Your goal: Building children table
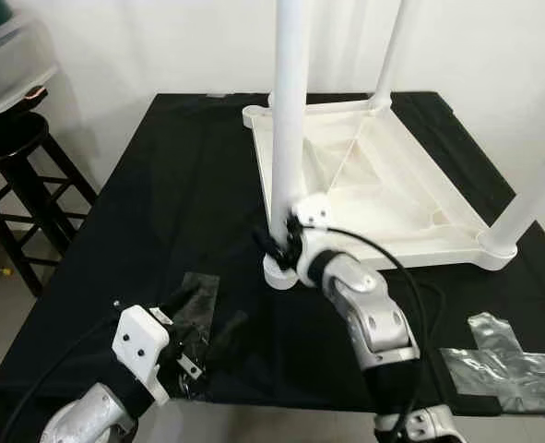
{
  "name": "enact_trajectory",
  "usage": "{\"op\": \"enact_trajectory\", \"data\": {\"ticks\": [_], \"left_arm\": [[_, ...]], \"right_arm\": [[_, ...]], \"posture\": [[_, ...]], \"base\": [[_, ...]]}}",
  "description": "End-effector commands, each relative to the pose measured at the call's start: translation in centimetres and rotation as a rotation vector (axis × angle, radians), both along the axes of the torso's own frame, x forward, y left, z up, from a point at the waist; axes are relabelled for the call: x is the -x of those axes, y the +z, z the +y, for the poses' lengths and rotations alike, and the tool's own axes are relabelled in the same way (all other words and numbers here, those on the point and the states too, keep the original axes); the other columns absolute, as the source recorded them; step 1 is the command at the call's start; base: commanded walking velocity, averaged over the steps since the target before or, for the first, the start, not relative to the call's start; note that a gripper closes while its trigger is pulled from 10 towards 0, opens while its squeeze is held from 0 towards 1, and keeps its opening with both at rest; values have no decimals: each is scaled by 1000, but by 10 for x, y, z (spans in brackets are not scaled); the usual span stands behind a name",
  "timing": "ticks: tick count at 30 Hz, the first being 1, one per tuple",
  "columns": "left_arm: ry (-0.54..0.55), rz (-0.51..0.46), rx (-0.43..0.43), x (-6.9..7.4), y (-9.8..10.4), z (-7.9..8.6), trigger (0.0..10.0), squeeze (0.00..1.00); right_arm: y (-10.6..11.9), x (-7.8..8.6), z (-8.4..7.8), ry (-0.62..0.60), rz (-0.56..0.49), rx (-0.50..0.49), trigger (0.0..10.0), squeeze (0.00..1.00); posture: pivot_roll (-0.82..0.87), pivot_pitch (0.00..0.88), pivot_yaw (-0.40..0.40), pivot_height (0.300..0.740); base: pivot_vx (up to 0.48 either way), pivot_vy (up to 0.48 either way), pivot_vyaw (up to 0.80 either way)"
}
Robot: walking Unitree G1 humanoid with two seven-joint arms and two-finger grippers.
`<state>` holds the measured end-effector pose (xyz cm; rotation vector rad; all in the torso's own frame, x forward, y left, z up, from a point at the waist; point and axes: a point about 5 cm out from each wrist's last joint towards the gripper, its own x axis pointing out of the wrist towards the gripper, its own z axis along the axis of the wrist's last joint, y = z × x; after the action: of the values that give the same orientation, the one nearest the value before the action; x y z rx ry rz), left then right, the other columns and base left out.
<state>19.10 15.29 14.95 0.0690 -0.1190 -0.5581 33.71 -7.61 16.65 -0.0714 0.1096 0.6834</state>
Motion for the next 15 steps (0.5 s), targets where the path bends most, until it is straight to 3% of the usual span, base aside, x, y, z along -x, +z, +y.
{"op": "enact_trajectory", "data": {"ticks": [1,2,4,5,6,7,10,15], "left_arm": [[-7,19,-5,0,-5,0,10000,0],[-8,20,-4,0,-5,0,10000,0],[-9,21,-2,0,-6,-1,10000,0],[-9,21,-2,0,-6,-1,10000,0],[-9,21,-2,0,-6,-1,10000,0],[-9,21,-2,-1,-6,-2,10000,0],[-7,21,-3,-1,-7,-2,10000,0],[-6,22,-4,0,-8,-3,10000,0]], "right_arm": [[18,-6,0,119,-50,-32,10000,1000],[22,-9,-1,167,-62,-38,10000,1000],[24,-3,0,435,-18,-20,10000,1000],[24,-3,0,435,-18,-20,10000,1000],[25,-1,-1,558,-6,9,10000,424],[26,-2,-3,632,-5,35,10000,0],[34,-20,-3,634,-22,58,10000,0],[38,-28,-1,651,-3,47,10000,0]], "posture": [[-35,117,19,740],[-35,117,19,740],[-35,109,18,740],[-35,109,18,740],[-30,105,17,740],[-28,103,15,740],[-17,95,12,740],[-11,91,12,740]], "base": [[0,0,0],[0,0,0],[0,0,0],[0,0,0],[0,0,0],[0,0,0],[0,0,0],[0,0,0]]}}
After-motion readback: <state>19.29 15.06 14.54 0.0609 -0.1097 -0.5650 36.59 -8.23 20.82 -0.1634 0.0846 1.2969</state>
